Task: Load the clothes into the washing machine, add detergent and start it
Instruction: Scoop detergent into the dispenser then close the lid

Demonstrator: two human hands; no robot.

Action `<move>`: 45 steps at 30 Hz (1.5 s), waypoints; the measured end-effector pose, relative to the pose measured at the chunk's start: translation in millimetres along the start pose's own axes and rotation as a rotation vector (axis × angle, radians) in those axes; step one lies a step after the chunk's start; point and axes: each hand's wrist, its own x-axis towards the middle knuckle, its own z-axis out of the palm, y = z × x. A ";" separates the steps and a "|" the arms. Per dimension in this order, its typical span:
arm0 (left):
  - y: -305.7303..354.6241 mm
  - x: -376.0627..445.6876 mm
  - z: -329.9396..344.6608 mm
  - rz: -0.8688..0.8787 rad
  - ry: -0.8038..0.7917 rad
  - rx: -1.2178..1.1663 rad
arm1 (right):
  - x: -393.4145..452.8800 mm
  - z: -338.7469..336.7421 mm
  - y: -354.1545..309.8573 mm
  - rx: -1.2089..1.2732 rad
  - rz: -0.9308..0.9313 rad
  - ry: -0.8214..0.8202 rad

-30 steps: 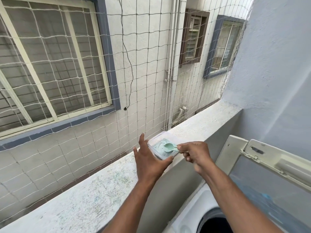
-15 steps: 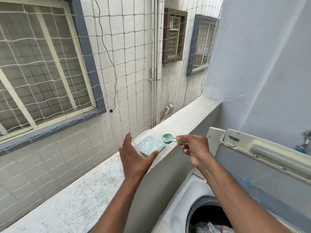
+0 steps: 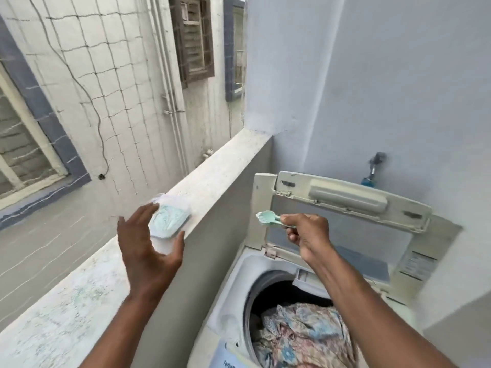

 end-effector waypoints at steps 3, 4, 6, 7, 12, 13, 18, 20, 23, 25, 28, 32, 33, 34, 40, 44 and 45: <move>14.9 -28.4 24.6 0.113 -0.119 -0.028 | 3.8 -30.9 7.5 -0.004 0.014 0.078; 20.3 -39.7 34.8 0.120 -0.161 -0.048 | 4.4 -40.7 10.2 -0.002 0.019 0.102; 31.0 -61.0 55.9 0.103 -0.234 -0.097 | 4.8 -58.4 14.9 0.005 0.036 0.144; 37.0 -71.2 67.1 0.078 -0.268 -0.125 | 5.1 -67.0 16.9 0.011 0.042 0.166; 67.6 -119.5 124.2 -0.158 -0.460 -0.278 | 5.9 -106.2 31.5 0.046 0.070 0.258; 73.4 -128.2 135.8 -0.225 -0.505 -0.312 | 7.0 -113.0 36.2 0.050 0.078 0.275; 103.9 -158.8 180.5 -0.556 -0.701 -0.379 | 15.4 -139.8 65.6 0.077 0.148 0.356; 110.4 -170.1 196.2 -0.647 -0.762 -0.381 | 18.9 -147.7 78.4 0.075 0.174 0.384; 112.9 -186.2 223.7 -0.766 -0.820 -0.356 | 24.9 -158.6 96.5 0.070 0.188 0.415; 114.1 -192.7 239.7 -0.853 -0.828 -0.348 | 27.9 -164.0 106.9 0.065 0.192 0.434; 115.3 -201.7 263.6 -1.024 -0.831 -0.341 | 36.2 -171.3 123.7 0.079 0.211 0.469; 114.3 -212.8 286.9 -1.249 -0.840 -0.354 | 46.6 -173.5 143.9 0.108 0.222 0.534; 114.0 -216.4 291.3 -1.287 -0.866 -0.365 | 48.9 -172.5 148.4 0.114 0.220 0.548; 113.4 -219.8 294.5 -1.325 -0.905 -0.373 | 50.8 -171.5 152.7 0.122 0.218 0.558; 105.8 -239.4 309.8 -1.499 -0.986 -0.500 | 56.6 -166.3 171.6 0.070 0.146 0.597; 105.8 -239.5 308.3 -1.530 -0.972 -0.601 | 59.5 -164.7 180.9 -0.053 0.060 0.618; 106.4 -238.8 307.7 -1.535 -0.968 -0.616 | 60.6 -165.0 183.7 -0.089 0.042 0.624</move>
